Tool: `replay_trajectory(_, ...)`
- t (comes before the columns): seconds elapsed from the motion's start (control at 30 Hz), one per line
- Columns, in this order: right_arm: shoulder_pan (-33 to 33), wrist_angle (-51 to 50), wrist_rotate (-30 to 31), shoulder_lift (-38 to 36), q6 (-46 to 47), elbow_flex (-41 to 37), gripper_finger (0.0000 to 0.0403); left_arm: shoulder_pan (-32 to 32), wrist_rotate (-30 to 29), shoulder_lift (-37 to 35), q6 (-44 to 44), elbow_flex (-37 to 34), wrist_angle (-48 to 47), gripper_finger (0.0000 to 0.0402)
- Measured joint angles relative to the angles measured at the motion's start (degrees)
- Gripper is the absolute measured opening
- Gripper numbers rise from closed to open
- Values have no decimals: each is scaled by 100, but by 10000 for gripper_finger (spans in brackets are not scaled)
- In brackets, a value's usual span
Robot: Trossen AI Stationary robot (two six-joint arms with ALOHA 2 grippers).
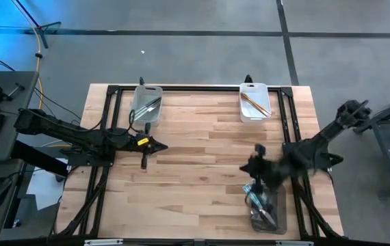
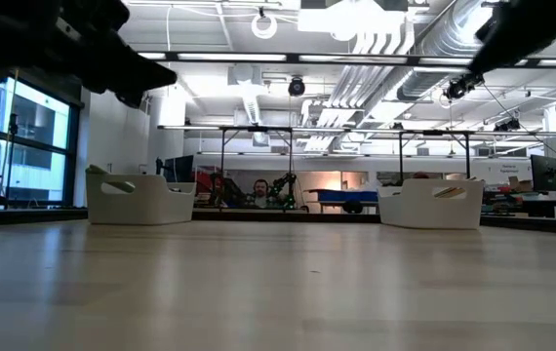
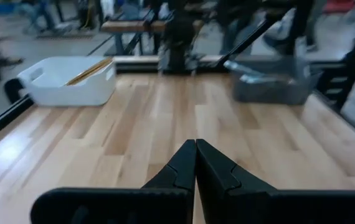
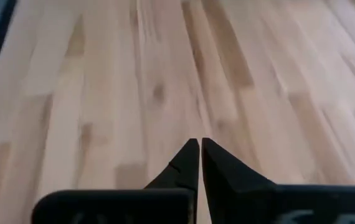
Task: Sort silverware by color (type)
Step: Return to Home Position
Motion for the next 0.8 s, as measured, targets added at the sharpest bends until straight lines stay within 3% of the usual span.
replay_trajectory(0.13,-1168,1839,-811,-793,-1732,-1108,1,109,388,0,-59,-495,981,0)
replay_trajectory(0.37,-3263,4127,-2899,-1394,-3503,-2257,0,467,632,-24,-139,-693,1201,0)
replay_trajectory(0.5,-4170,4719,-3891,-1390,-3969,-2427,0,673,911,-48,-64,-693,1220,0)
replay_trajectory(0.8,-5162,5425,-4785,-1390,-4752,-2427,0,1075,1007,-307,-54,-997,1358,0)
